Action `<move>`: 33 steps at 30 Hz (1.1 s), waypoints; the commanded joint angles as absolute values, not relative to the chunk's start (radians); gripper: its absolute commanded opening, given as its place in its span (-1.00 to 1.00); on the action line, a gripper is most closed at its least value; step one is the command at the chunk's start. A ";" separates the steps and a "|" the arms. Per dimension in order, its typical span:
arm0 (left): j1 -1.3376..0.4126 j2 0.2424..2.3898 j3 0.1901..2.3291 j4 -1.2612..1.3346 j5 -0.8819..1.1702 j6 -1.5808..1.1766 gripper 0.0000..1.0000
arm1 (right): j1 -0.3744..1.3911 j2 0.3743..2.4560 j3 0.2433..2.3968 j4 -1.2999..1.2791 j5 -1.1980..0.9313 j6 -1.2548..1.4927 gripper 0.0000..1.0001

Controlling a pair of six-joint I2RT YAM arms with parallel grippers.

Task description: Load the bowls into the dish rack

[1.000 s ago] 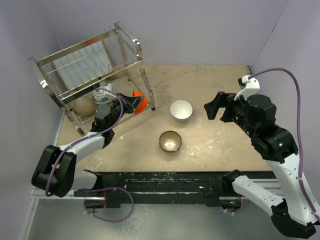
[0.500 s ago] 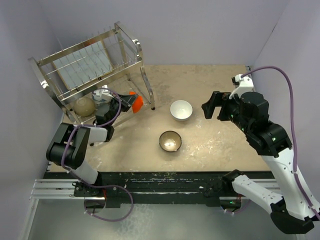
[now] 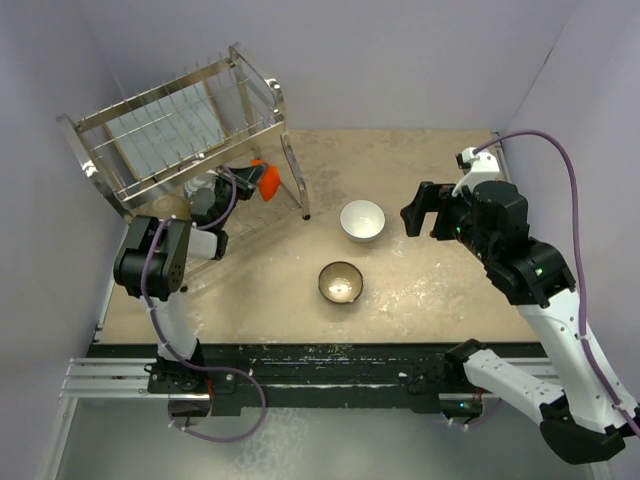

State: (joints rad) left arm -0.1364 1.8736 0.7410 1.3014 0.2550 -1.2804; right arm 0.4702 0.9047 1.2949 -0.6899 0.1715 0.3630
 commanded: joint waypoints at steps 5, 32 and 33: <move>-0.111 1.943 0.866 1.358 0.251 -1.316 -1.00 | 0.465 0.939 1.280 -0.628 0.195 0.335 0.98; -0.069 1.895 0.574 1.268 0.072 -1.214 -0.08 | 0.465 0.933 1.235 -0.627 0.151 0.326 0.98; -0.066 1.886 0.570 1.257 0.065 -1.212 0.00 | 0.465 0.932 1.234 -0.628 0.149 0.325 0.98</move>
